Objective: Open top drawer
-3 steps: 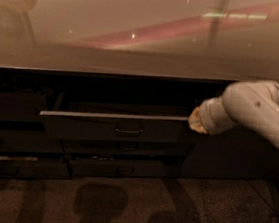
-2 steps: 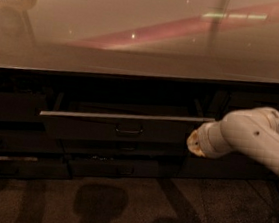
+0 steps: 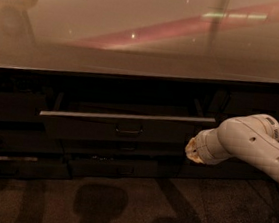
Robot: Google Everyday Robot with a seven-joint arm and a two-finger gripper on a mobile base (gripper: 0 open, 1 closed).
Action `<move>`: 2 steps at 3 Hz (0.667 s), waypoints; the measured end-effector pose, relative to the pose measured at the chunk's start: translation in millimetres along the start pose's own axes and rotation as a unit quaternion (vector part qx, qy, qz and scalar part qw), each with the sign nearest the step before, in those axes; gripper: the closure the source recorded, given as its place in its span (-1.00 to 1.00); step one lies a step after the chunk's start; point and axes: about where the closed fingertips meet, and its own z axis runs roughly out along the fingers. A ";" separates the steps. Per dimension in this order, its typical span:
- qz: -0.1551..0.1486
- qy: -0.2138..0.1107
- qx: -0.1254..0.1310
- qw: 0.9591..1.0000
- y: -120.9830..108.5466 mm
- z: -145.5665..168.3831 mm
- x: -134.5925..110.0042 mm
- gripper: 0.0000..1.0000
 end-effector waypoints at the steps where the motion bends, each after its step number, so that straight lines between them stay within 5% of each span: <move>1: 0.009 -0.007 -0.010 1.000 -7.9 6.3 2.7 -0.31; 2: 0.017 -0.013 -0.006 1.000 -27.9 2.5 2.2 -0.56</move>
Offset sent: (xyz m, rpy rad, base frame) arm 0.0462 0.0097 0.0291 0.0541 0.0161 -0.0330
